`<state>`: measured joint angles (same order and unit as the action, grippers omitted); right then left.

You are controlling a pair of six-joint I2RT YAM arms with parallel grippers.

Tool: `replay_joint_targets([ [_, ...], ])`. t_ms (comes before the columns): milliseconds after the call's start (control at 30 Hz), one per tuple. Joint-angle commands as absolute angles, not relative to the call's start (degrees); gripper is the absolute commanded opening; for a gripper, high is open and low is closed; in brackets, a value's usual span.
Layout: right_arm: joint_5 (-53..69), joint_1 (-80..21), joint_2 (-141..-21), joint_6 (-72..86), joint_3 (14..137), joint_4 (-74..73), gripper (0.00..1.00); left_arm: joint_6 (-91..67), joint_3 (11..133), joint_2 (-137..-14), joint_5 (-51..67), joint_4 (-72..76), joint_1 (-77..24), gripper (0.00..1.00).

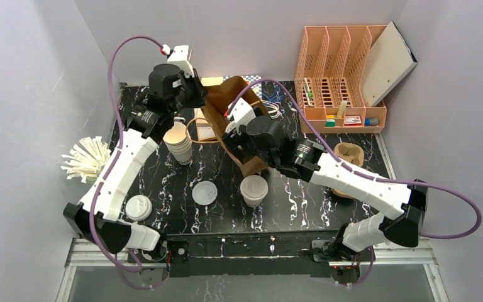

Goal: Pack the takeout coffee

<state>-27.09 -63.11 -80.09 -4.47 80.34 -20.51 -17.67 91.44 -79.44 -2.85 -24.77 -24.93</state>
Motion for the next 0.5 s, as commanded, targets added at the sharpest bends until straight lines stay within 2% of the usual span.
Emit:
replay_joint_targets([
  [0, -32.8, -62.9, -81.1, -0.8, 81.9, -19.6, 0.50, -18.6, 89.0, -73.6, 1.3, -18.5, -24.9, 0.00],
  [300, -31.2, -61.2, -79.4, -1.1, 75.0, -14.5, 0.48, -17.2, 81.3, -68.3, 5.6, -10.1, -24.9, 0.00],
  [467, -28.4, -57.4, -81.6, -1.2, 74.4, -12.1, 0.48, -15.8, 78.3, -68.1, 4.2, -6.2, -24.9, 0.00],
])
